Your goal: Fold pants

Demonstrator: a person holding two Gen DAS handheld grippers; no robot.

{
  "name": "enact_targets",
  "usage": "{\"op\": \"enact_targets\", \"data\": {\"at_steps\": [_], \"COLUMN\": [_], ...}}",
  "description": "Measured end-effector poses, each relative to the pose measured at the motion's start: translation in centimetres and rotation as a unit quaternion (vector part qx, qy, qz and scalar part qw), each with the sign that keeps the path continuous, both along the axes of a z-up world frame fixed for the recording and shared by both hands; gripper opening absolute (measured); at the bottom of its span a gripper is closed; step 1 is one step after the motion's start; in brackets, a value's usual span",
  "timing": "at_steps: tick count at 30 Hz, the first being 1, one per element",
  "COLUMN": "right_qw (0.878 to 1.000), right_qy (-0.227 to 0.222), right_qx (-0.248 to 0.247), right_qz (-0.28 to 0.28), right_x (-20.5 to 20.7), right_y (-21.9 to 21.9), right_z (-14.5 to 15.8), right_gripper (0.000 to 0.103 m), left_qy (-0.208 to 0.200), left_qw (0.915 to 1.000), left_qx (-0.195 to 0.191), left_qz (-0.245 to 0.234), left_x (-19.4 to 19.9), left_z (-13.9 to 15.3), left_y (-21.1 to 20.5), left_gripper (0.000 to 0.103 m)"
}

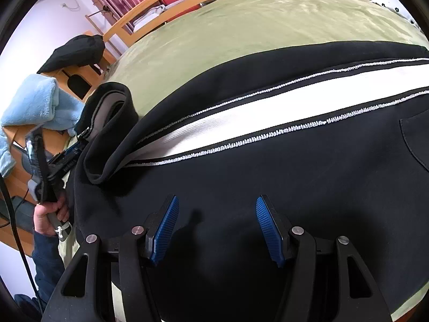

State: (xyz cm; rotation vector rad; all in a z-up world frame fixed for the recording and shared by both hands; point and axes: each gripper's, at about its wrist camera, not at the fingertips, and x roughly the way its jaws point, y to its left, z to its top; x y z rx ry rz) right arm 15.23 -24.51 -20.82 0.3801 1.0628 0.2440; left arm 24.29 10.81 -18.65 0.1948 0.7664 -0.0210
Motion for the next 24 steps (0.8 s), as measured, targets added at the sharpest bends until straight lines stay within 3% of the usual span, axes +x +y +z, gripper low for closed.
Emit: {"op": "enact_targets", "data": {"at_steps": [5, 12, 19, 24], "right_qw": [1.0, 1.0, 0.999, 0.999], "right_qy": [0.001, -0.016, -0.044, -0.047], "right_qx": [-0.003, 0.001, 0.001, 0.001], "right_qz": [-0.007, -0.02, -0.012, -0.002], "right_x": [0.3, -1.1, -3.2, -4.4], "right_y": [0.3, -0.3, 0.3, 1.1], "right_z": [0.2, 1.7, 3.9, 4.2], "right_gripper": [0.06, 0.06, 0.06, 0.06], "left_qy": [0.005, -0.026, -0.047, -0.01], "left_qw": [0.9938, 0.9778, 0.9702, 0.9653], "left_qx": [-0.111, -0.205, -0.215, -0.213], "left_qz": [-0.003, 0.037, 0.102, 0.151], "left_x": [-1.0, -6.1, -13.0, -16.3], "left_z": [2.5, 7.3, 10.0, 8.3], "left_y": [2.4, 7.7, 13.0, 15.6], "left_gripper": [0.007, 0.007, 0.007, 0.007]}}
